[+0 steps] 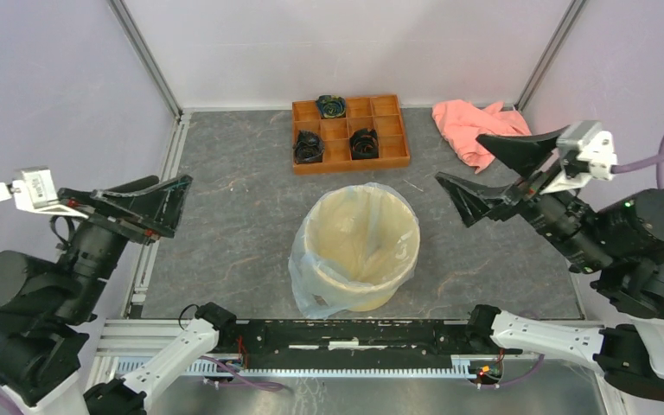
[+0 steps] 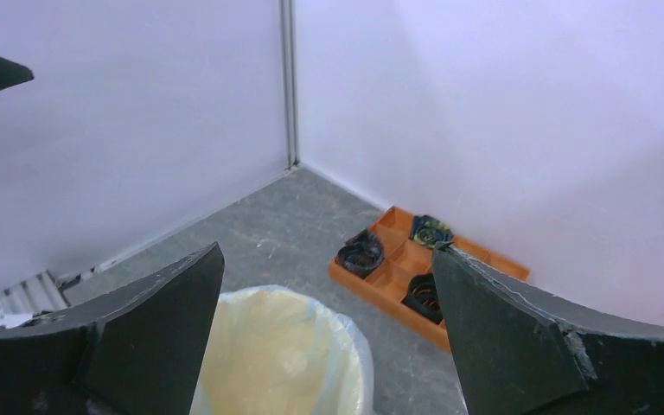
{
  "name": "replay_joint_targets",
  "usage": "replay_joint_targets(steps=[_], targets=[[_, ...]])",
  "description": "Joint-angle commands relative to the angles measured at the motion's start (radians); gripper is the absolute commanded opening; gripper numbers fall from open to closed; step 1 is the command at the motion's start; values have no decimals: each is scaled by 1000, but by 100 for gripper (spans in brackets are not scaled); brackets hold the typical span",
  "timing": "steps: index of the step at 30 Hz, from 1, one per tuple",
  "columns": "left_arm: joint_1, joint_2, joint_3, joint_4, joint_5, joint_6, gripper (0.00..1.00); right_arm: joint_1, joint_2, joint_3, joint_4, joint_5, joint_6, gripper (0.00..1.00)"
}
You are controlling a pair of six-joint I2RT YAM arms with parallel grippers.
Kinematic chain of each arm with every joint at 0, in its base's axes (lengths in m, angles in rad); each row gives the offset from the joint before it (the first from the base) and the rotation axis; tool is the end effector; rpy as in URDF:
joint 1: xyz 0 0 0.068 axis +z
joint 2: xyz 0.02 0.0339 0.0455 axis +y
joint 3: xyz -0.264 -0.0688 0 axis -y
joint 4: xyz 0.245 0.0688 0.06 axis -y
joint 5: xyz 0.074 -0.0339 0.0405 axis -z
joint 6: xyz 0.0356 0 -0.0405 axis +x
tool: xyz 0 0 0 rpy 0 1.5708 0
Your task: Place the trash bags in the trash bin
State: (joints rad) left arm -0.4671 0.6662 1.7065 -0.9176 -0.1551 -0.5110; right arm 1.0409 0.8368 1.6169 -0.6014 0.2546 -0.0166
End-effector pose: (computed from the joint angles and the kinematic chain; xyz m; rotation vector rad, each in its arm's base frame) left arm -0.0038 0.0081 0.5317 -0.1626 1.4775 -0.6851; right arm 0.0491 0.0661 0.5438 -0.5266 1.3310 0.6720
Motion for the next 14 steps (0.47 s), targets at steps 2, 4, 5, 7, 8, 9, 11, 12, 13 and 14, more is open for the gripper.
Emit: replay_joint_targets(steps=[2, 4, 5, 7, 8, 9, 11, 12, 13, 14], targets=[[-4, 52, 73, 72, -29, 117, 100, 7, -6, -3, 23, 86, -32, 98], [-3, 59, 79, 67, -43, 117, 100, 7, -11, -16, 29, 97, -34, 98], [-3, 60, 78, 65, -43, 117, 100, 7, -14, -24, 36, 98, -34, 98], [-3, 57, 70, 65, -43, 113, 100, 7, -19, -37, 49, 98, -34, 98], [-3, 53, 65, 65, -47, 111, 100, 7, -21, -42, 54, 101, -33, 98], [-3, 49, 58, 65, -52, 109, 100, 7, -25, -49, 59, 105, -33, 98], [-3, 45, 48, 65, -59, 106, 100, 7, -43, -102, 89, 68, -56, 98], [-3, 43, 47, 65, -59, 105, 100, 6, -47, -114, 91, 84, -50, 98], [-3, 42, 47, 67, -58, 103, 100, 6, -52, -130, 104, 94, -48, 98], [-4, 44, 49, 67, -58, 103, 100, 7, -61, -146, 122, 94, -49, 98]])
